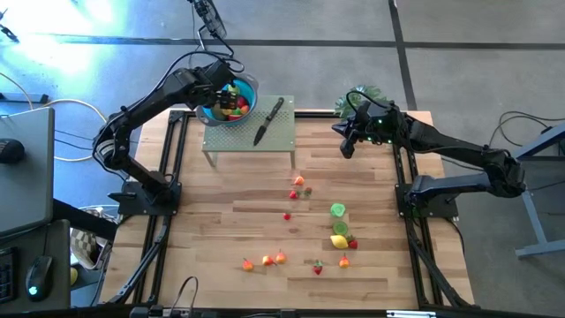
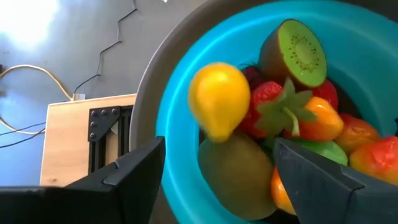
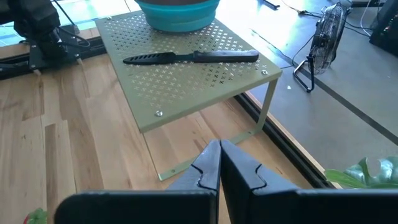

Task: Pick & Place Fruit
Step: Put the strawberry into the strainer bowl on the shelf

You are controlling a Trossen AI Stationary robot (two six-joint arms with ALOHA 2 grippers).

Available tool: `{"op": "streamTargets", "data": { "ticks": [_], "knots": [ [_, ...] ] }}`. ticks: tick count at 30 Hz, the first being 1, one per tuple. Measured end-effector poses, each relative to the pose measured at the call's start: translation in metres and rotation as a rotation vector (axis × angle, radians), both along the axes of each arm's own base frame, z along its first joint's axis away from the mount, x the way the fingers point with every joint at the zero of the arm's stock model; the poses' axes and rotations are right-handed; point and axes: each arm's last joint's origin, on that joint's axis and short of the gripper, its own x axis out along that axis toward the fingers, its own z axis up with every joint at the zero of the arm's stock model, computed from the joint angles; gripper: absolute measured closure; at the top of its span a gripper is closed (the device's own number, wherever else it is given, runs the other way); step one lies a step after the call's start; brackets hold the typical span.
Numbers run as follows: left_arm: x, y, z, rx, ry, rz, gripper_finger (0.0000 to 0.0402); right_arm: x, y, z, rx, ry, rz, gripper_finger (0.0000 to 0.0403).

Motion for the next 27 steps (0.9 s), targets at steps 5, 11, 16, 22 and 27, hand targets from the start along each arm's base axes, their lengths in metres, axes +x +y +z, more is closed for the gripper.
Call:
{"op": "streamTargets", "data": {
  "ticks": [5, 11, 16, 22, 27],
  "knots": [
    [0.001, 0.001, 0.001, 0.016, -0.017, -0.001, 0.0109, 0.0, 0.0, 0.0, 0.002, -0.002, -0.001, 0.0401],
    [0.012, -0.005, 0.007, 0.059, -0.07, -0.075, 0.0108, 0.0, 0.001, 0.0, 0.017, -0.009, 0.027, 0.0401],
    [0.025, -0.014, 0.032, 0.158, -0.138, -0.175, 0.0108, 0.001, 0.002, 0.0, 0.028, -0.014, 0.048, 0.0401],
    [0.036, -0.03, 0.062, 0.302, -0.143, -0.303, 0.0114, 0.001, 0.002, 0.0, 0.029, -0.015, 0.049, 0.0401],
    [0.041, -0.037, 0.064, 0.311, -0.134, -0.378, 0.0166, 0.001, 0.002, 0.0, 0.029, -0.014, 0.049, 0.0401]
  ]
}}
